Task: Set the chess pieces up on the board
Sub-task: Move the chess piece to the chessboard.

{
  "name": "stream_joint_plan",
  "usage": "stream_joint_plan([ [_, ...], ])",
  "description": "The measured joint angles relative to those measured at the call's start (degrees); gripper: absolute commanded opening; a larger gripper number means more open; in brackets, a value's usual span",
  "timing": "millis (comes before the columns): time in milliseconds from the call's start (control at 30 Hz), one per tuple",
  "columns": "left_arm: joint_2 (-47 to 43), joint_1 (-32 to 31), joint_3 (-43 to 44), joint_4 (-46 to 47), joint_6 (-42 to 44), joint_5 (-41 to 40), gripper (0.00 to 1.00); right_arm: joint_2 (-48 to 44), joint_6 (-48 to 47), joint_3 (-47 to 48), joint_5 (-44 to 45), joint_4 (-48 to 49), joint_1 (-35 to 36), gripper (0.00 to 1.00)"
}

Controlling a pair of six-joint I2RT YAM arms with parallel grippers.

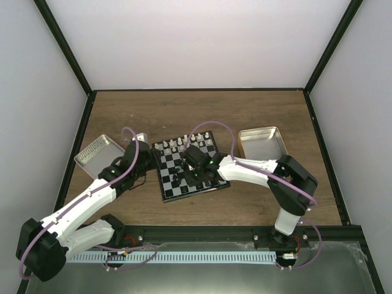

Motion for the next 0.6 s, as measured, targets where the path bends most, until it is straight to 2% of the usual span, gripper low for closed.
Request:
stream_joint_plan([
  [600, 0.0, 0.04, -0.04, 0.0, 0.0, 0.0, 0.45, 0.5, -0.63, 0.81, 0.55, 0.02, 0.0, 0.25],
])
